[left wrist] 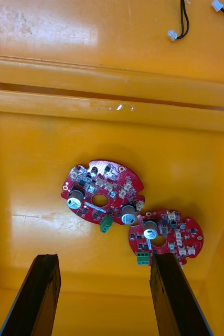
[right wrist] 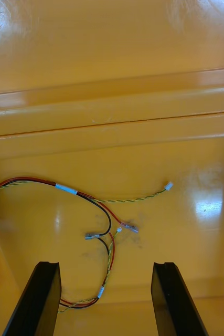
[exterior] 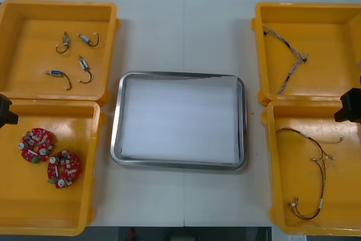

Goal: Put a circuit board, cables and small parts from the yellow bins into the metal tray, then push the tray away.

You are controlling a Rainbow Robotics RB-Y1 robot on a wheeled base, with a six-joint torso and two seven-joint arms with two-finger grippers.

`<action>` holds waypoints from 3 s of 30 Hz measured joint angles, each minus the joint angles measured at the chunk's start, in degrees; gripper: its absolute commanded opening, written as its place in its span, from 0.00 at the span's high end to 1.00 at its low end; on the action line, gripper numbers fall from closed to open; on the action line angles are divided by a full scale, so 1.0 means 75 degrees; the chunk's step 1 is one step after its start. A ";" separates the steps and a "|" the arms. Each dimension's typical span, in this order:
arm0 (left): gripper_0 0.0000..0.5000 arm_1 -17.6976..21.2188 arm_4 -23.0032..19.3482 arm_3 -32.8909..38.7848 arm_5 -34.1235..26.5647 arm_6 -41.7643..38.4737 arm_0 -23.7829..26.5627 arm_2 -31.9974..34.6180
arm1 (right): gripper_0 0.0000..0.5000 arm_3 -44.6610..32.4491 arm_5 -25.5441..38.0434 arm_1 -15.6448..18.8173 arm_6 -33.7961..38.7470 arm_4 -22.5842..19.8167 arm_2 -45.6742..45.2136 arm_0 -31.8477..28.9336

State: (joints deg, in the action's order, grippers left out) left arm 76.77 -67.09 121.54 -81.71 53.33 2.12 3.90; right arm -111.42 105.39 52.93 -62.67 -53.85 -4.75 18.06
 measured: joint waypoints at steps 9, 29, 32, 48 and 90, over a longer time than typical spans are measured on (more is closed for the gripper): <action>0.00 0.0000 0.0000 0.0000 0.0000 0.0000 0.0000 0.0000 | 0.00 0.0000 0.0000 0.0000 0.0000 0.0000 0.0000 0.0000; 0.00 0.0000 0.0000 0.0000 0.0000 0.0000 0.0000 0.0000 | 0.00 0.0000 0.0000 0.0000 0.0000 0.0000 0.0000 0.0000; 0.00 0.0000 0.0000 0.0000 0.0000 0.0000 0.0000 0.0000 | 0.00 0.0000 0.0000 0.0000 0.0000 0.0000 0.0000 0.0000; 0.00 0.0000 0.0000 0.0000 0.0000 0.0000 0.0000 0.0000 | 0.00 0.0000 0.0000 0.0000 0.0000 0.0000 0.0000 0.0000; 0.00 -0.0483 0.0138 -0.0593 0.0504 0.0000 -0.0246 -0.0014 | 0.00 -0.1724 -0.1128 -0.0008 0.0845 -0.0270 -0.0395 -0.2838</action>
State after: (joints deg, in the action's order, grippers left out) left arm 73.15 -66.06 117.09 -77.93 53.33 0.27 3.80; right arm -124.35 96.92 52.87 -56.33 -55.88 -7.71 -3.23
